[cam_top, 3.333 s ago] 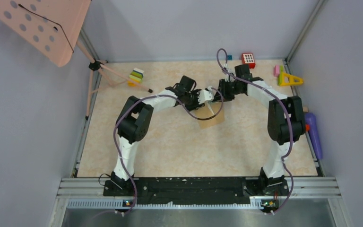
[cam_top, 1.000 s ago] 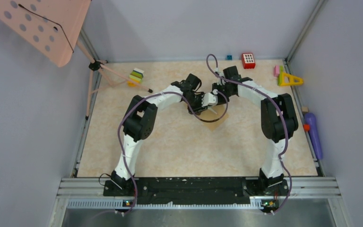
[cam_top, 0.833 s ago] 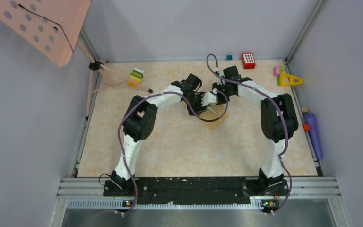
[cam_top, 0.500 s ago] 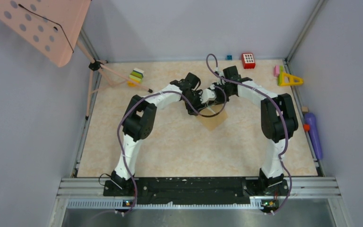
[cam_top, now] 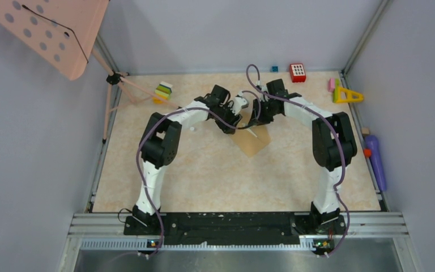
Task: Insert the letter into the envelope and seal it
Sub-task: Paint the envelope at the center of the board.
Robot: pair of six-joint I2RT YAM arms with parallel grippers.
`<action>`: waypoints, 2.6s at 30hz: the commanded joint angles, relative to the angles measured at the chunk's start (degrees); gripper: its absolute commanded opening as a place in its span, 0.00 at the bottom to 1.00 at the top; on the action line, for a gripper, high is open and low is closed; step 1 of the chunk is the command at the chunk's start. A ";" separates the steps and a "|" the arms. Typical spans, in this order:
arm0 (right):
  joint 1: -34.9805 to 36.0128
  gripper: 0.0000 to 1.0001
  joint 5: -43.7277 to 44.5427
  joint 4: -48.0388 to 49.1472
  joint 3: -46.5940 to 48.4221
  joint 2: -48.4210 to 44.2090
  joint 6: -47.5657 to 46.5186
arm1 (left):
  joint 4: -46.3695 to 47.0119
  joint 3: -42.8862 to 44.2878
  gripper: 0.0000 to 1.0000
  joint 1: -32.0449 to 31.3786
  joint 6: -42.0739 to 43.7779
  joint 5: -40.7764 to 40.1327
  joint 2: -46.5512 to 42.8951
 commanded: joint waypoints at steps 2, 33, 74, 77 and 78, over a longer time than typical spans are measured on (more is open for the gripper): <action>0.86 0.00 -0.77 1.94 0.02 -2.58 1.04 | 6.96 -6.48 0.54 1.00 -8.17 0.61 -4.23; 0.96 0.00 -0.29 0.66 -0.21 -1.72 -0.25 | 18.38 -16.83 0.57 -2.75 -9.12 -13.17 -4.44; -1.37 0.00 -2.53 0.95 -2.51 -4.61 -0.56 | 16.52 -14.73 0.54 -3.71 -8.03 -13.68 -2.89; -1.42 0.00 -3.22 -0.14 -3.58 -5.67 -1.51 | 16.35 -14.56 0.54 -3.64 -8.04 -13.71 -2.75; -1.38 0.00 -3.19 -0.35 -3.79 -5.71 -1.47 | 16.34 -14.53 0.54 -3.74 -8.03 -13.71 -2.75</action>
